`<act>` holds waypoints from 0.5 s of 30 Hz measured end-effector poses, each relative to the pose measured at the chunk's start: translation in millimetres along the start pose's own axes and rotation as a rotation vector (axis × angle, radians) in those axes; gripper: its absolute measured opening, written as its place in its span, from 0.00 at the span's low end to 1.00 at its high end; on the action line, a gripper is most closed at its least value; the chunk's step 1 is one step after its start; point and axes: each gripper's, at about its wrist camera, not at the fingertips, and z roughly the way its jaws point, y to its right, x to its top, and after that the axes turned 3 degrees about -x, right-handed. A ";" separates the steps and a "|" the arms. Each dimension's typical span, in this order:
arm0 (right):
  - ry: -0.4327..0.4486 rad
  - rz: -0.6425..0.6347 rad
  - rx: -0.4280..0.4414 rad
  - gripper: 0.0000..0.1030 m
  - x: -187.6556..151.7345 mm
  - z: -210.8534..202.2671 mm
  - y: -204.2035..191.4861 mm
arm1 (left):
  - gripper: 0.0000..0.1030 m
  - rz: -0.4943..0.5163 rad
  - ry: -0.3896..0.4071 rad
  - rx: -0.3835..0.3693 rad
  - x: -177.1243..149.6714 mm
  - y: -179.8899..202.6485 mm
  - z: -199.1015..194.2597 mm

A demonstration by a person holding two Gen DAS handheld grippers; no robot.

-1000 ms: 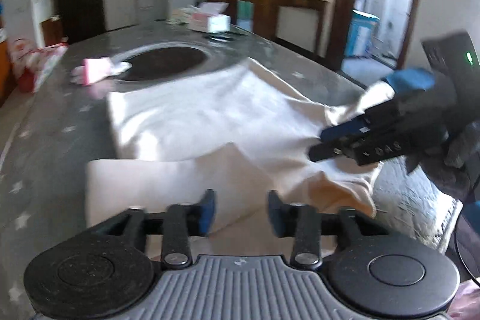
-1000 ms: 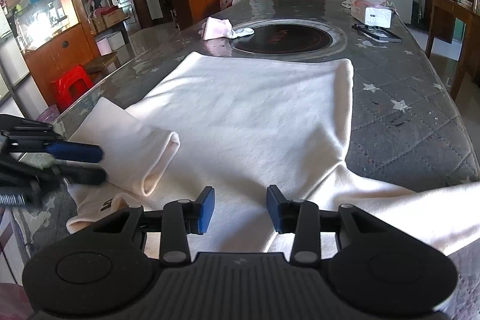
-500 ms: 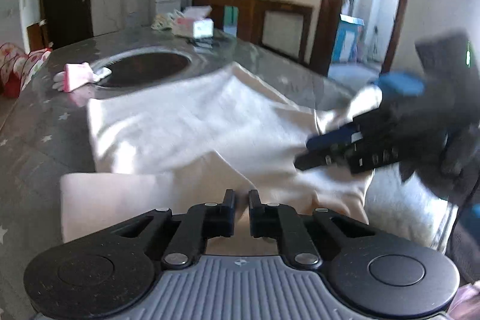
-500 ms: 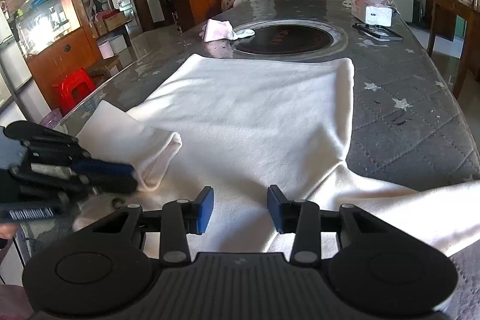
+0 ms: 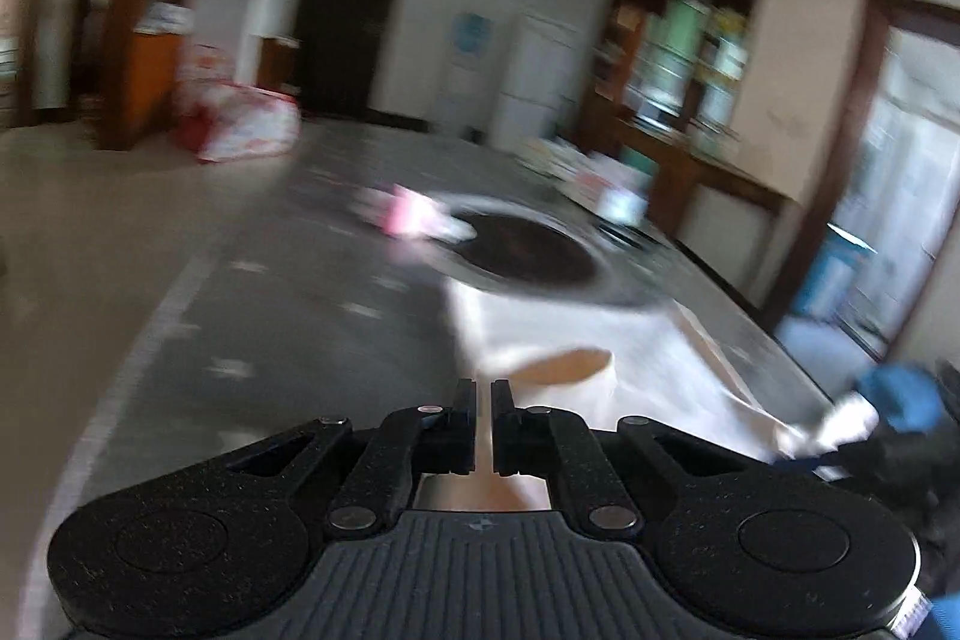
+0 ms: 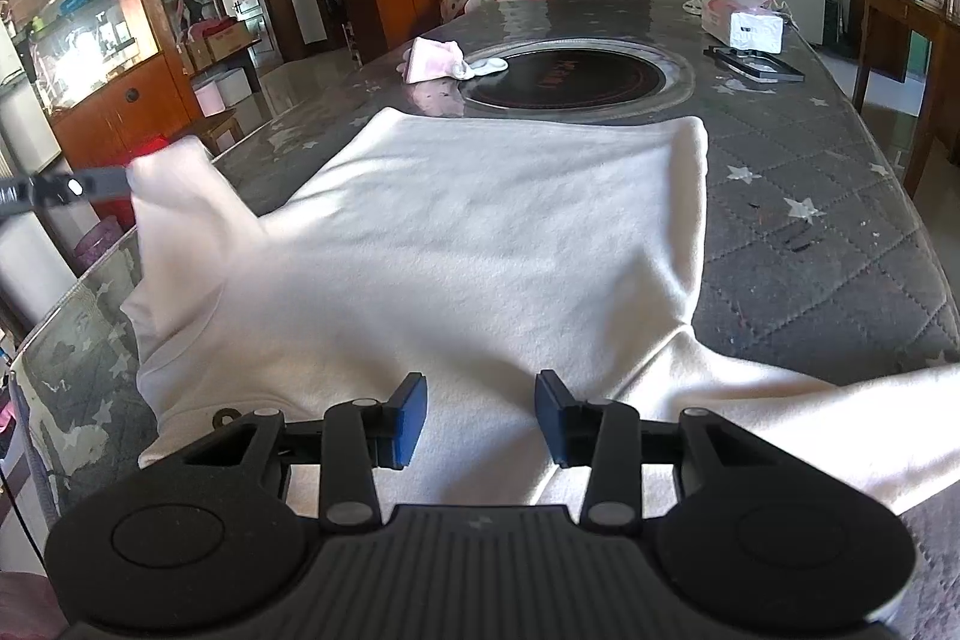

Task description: Fold clothes

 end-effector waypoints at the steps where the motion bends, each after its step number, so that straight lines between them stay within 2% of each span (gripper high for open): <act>1: 0.002 -0.006 0.000 0.43 0.3 -0.5 -1.3 | 0.05 -0.020 0.017 0.033 1.8 -9.4 -6.6; 4: 0.011 -0.033 0.005 0.43 1.1 -2.9 -8.0 | 0.05 -0.093 0.051 0.127 3.1 -40.2 -25.1; 6: 0.019 -0.059 0.012 0.45 1.8 -4.5 -14.4 | 0.05 -0.136 0.047 0.160 0.0 -55.5 -32.1; 8: 0.020 -0.081 0.021 0.46 2.4 -3.8 -20.1 | 0.05 -0.164 0.000 0.130 -5.4 -59.8 -30.2; 10: 0.018 -0.098 0.030 0.47 2.8 -2.0 -26.3 | 0.05 -0.123 -0.036 0.085 -9.9 -45.9 -22.0; 12: 0.012 -0.106 0.041 0.49 3.0 0.1 -31.8 | 0.13 -0.084 -0.072 0.031 -13.7 -28.8 -10.8; 15: 0.006 -0.120 0.050 0.49 2.5 2.1 -38.4 | 0.32 -0.047 -0.114 -0.009 -16.0 -9.1 14.3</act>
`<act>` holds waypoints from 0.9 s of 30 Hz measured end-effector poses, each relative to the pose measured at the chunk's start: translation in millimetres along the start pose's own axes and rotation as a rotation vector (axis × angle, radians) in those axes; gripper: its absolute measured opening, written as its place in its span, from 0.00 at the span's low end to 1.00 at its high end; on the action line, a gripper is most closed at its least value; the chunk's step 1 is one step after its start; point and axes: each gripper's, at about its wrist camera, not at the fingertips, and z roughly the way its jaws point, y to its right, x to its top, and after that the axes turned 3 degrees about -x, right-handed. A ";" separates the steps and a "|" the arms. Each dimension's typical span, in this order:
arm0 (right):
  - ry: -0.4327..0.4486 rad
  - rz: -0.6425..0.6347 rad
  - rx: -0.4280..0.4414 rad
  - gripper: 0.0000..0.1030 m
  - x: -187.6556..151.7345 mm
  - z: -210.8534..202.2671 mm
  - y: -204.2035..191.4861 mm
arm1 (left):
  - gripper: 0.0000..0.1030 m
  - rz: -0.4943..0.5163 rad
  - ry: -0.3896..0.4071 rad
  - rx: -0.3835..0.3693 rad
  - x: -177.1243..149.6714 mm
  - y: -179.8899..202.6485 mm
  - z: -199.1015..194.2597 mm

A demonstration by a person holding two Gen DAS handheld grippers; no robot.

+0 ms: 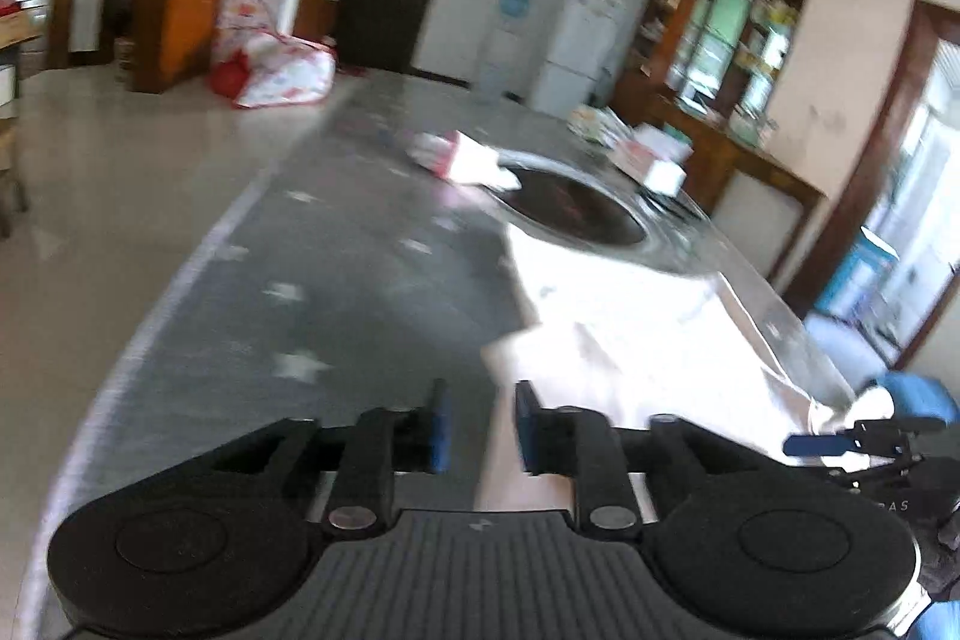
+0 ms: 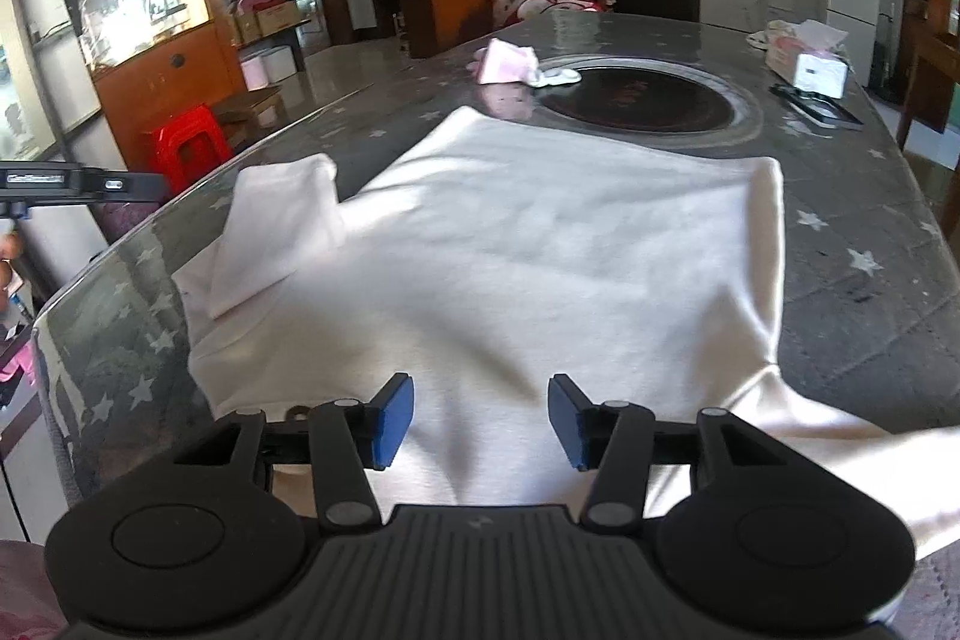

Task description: Fold clothes

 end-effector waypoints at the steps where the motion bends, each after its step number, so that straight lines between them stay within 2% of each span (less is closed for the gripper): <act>1: -0.001 -0.003 0.002 0.49 -0.1 0.5 -1.6 | 0.43 0.001 -0.014 0.000 1.1 3.9 8.8; 3: 0.001 0.000 0.006 0.49 -0.3 -0.1 -2.7 | 0.46 0.009 -0.021 0.002 1.0 9.4 20.8; 5: 0.003 0.004 0.010 0.50 -0.5 -1.0 -3.5 | 0.58 0.014 -0.018 0.006 2.6 13.7 29.5; 6: 0.004 0.005 0.013 0.50 -0.7 -1.3 -3.7 | 0.61 0.007 -0.018 0.014 1.9 13.7 32.4; 8: 0.004 0.012 0.015 0.52 -1.3 -0.7 -3.3 | 0.62 -0.014 -0.019 0.014 3.1 11.5 39.7; 10: 0.001 0.018 0.018 0.52 -2.1 0.5 -3.0 | 0.57 -0.034 -0.024 0.007 3.5 8.5 46.3; 11: -0.002 0.020 0.020 0.52 -2.8 1.3 -3.0 | 0.38 -0.044 -0.030 0.002 3.5 6.9 49.5; 12: -0.004 0.021 0.021 0.53 -3.5 2.1 -3.1 | 0.30 -0.054 -0.035 -0.002 3.4 5.3 52.8; 15: -0.006 0.021 0.026 0.57 -5.0 3.4 -3.7 | 0.15 -0.078 -0.024 -0.014 1.6 1.0 54.6; 17: -0.006 0.021 0.029 0.59 -5.7 3.7 -4.0 | 0.11 -0.095 0.000 -0.003 2.5 -3.3 48.5; 20: -0.005 0.020 0.031 0.59 -5.8 3.6 -4.5 | 0.10 -0.120 0.046 0.029 5.2 -12.3 37.3; 24: -0.005 0.020 0.032 0.60 -6.5 3.3 -4.9 | 0.10 -0.157 0.144 0.132 12.0 -34.7 4.1; 27: -0.005 0.021 0.042 0.68 -7.4 4.2 -5.2 | 0.10 -0.191 0.207 0.225 12.1 -58.1 -24.7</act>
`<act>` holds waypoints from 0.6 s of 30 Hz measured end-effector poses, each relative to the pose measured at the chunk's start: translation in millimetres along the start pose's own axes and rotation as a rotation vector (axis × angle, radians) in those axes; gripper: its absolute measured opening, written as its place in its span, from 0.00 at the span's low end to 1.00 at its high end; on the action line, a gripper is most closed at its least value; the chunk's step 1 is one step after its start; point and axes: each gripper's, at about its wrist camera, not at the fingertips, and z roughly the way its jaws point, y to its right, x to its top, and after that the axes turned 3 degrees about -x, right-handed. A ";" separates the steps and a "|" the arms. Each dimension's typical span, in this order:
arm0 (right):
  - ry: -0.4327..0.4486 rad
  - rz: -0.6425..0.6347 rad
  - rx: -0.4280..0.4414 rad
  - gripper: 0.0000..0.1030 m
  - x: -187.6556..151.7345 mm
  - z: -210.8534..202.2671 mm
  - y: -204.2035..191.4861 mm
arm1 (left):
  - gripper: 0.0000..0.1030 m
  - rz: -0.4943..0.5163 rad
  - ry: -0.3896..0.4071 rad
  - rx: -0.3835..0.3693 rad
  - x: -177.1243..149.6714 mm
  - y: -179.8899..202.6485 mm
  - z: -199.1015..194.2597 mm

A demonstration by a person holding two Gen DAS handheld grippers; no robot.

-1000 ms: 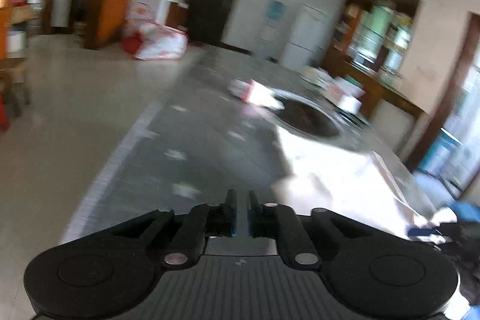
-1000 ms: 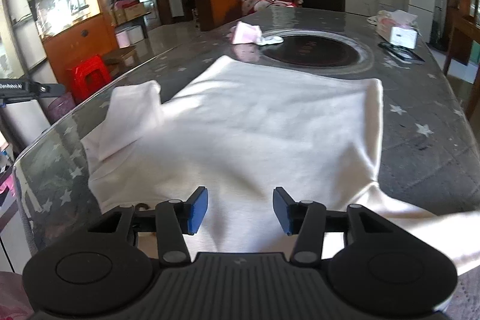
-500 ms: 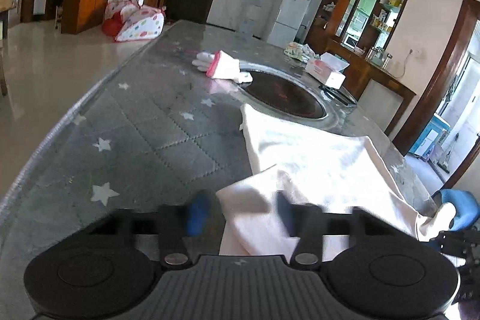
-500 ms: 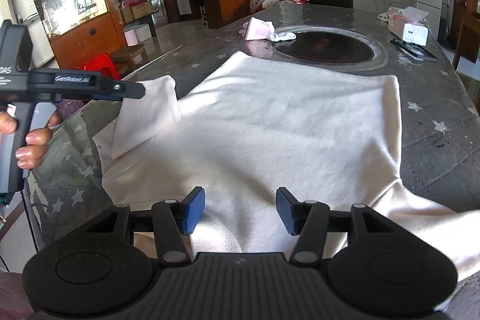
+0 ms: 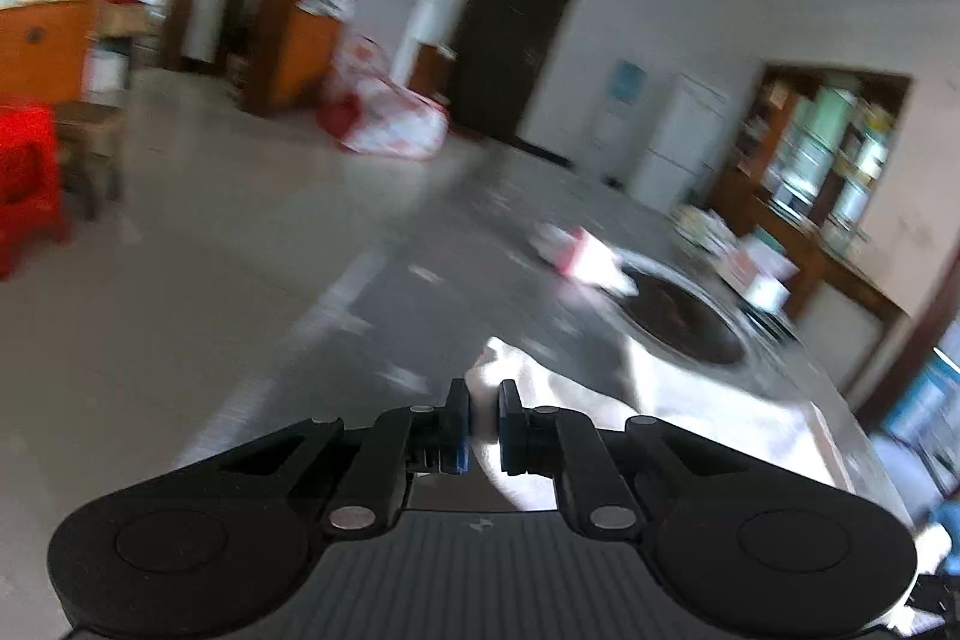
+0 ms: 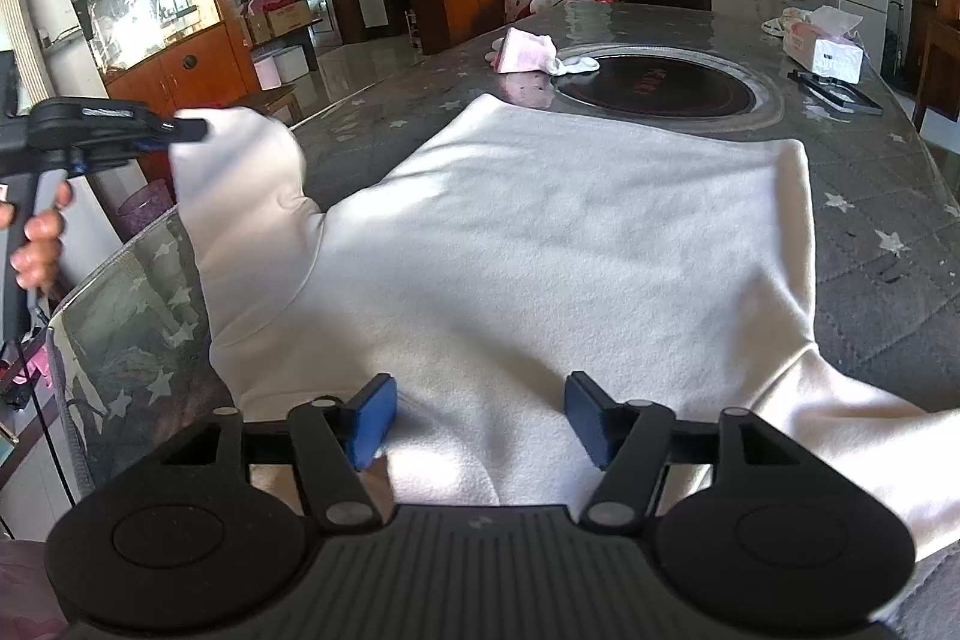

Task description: Fold clothes

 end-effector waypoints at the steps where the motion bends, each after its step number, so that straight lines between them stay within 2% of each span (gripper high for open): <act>1: 0.000 -0.002 0.005 0.73 -0.6 0.2 -0.8 | 0.10 -0.009 0.019 0.034 1.9 -9.2 -7.0; 3: 0.001 -0.010 0.009 0.76 -1.9 0.2 -3.0 | 0.10 -0.034 0.032 0.092 2.9 -28.3 -17.0; 7: 0.001 -0.038 0.011 0.81 -4.8 0.6 -8.1 | 0.10 -0.112 -0.005 0.168 -9.3 -61.3 -24.0; 11: 0.000 -0.093 0.006 0.82 -8.0 0.5 -17.2 | 0.10 -0.131 -0.061 0.195 -25.8 -69.9 -18.6; 18: -0.003 -0.122 0.033 0.83 -16.7 -9.7 -28.3 | 0.10 -0.106 -0.066 0.216 -28.5 -71.0 -18.7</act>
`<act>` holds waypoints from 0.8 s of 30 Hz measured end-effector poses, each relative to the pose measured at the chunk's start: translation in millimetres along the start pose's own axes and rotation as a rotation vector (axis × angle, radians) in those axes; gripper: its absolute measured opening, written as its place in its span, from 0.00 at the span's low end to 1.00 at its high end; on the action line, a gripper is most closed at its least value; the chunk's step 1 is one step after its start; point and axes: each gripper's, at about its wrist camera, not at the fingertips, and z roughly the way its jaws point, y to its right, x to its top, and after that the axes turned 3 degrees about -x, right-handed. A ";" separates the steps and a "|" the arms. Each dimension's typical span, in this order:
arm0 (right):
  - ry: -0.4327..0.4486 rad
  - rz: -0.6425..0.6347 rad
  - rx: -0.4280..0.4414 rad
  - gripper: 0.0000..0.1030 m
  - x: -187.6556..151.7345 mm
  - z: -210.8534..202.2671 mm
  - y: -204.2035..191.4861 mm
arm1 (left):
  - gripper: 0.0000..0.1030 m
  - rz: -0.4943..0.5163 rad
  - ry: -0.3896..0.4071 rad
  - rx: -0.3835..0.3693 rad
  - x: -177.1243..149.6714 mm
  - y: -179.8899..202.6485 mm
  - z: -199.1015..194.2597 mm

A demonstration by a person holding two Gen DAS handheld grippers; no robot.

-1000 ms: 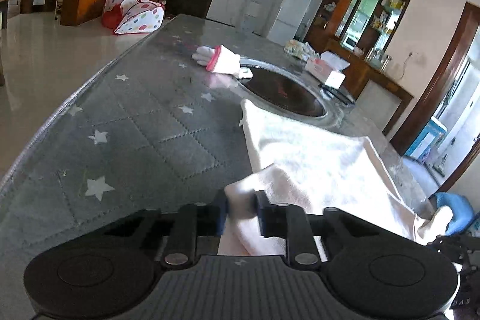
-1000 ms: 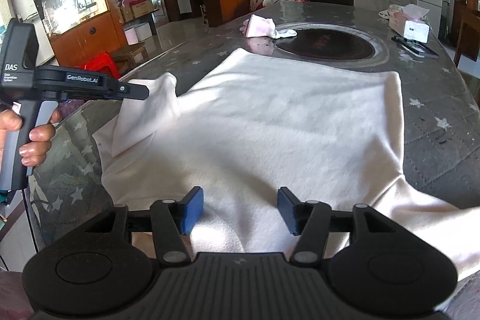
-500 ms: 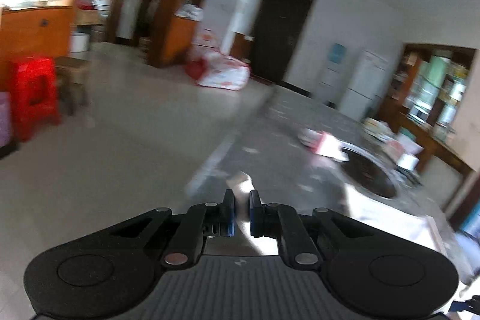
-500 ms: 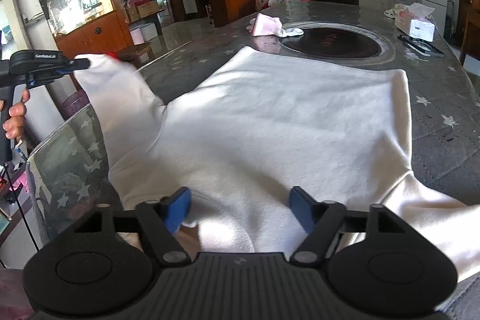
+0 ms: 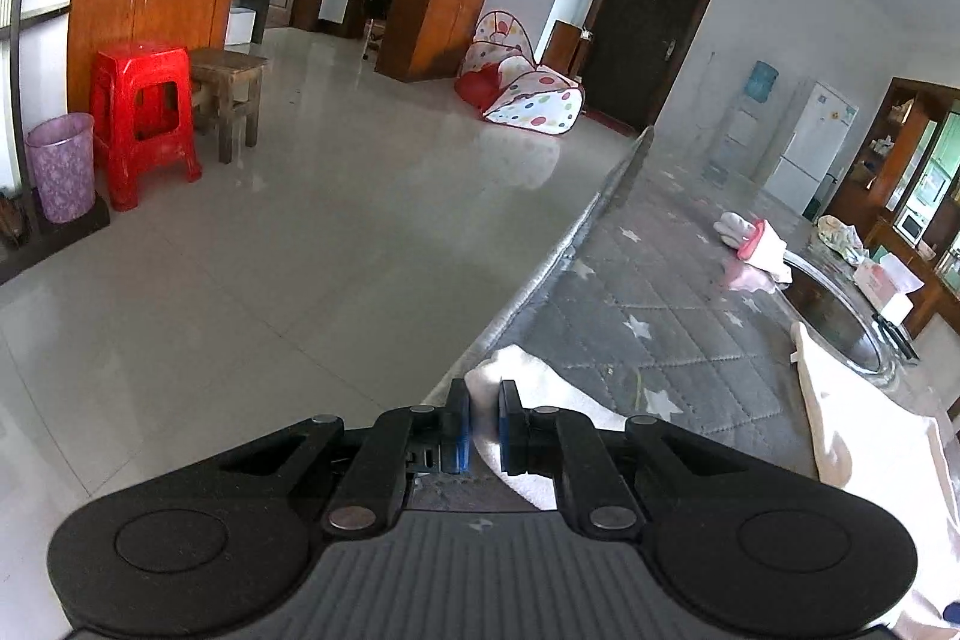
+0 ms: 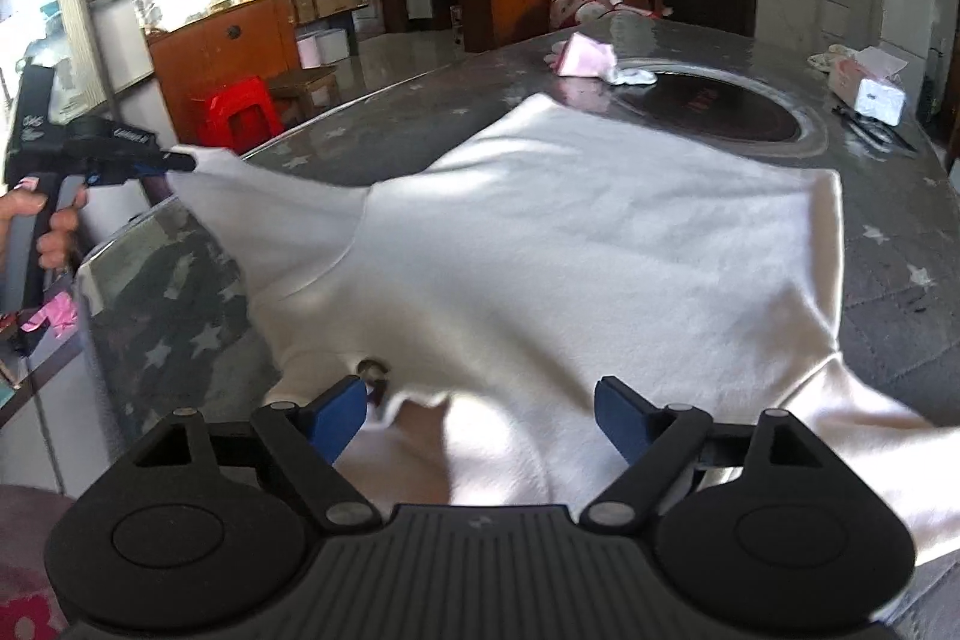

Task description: Fold clothes

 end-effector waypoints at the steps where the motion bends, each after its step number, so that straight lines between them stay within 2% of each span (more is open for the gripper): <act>1: -0.006 -0.006 0.005 0.83 -2.7 0.0 -2.0 | 0.10 0.003 -0.002 0.006 -0.4 -1.0 1.1; 4: 0.004 -0.037 0.019 0.83 -6.8 -7.8 -7.3 | 0.10 -0.011 -0.020 0.021 -1.9 -6.1 5.3; 7: 0.031 -0.001 0.046 0.84 -5.0 -20.6 -0.6 | 0.11 -0.027 -0.046 0.029 -2.1 -12.7 10.4; 10: 0.066 0.055 0.020 0.84 -4.9 -34.4 16.3 | 0.15 -0.028 -0.055 0.029 -0.6 -13.6 9.8; 13: 0.085 0.123 -0.050 0.84 -9.8 -44.3 42.4 | 0.19 -0.010 -0.056 0.045 2.8 -13.2 7.3; 17: 0.098 0.201 -0.166 0.84 -20.3 -59.1 76.7 | 0.36 0.002 -0.032 0.058 10.2 -11.0 1.4; 21: 0.118 0.285 -0.303 0.84 -30.9 -74.5 112.5 | 0.45 0.021 0.000 0.036 16.6 -2.3 -9.1; 24: 0.129 0.372 -0.425 0.84 -40.1 -86.5 146.4 | 0.51 0.064 0.002 -0.008 16.7 16.5 -12.6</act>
